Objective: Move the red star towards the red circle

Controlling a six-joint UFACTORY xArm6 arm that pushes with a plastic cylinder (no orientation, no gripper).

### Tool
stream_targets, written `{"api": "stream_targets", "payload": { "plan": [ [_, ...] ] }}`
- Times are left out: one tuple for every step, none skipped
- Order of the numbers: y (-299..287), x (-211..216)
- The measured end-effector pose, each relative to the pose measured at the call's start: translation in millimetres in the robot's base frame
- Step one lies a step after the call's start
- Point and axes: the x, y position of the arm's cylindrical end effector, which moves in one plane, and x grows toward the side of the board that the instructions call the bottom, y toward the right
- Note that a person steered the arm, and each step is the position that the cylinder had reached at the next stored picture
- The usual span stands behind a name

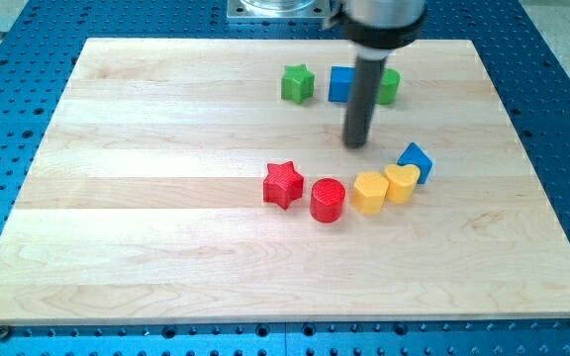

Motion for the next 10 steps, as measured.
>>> {"api": "stream_targets", "payload": {
  "plan": [
    [-26.2,27.9],
    [-85.1,22.5],
    [-98.2,23.4],
    [-97.8,27.8],
    [-95.8,33.5],
    [-94.4,35.8],
    [-102.1,26.0],
    [-71.4,-17.9],
    [12.2,-42.0],
    [118.8,-93.4]
  ]
}}
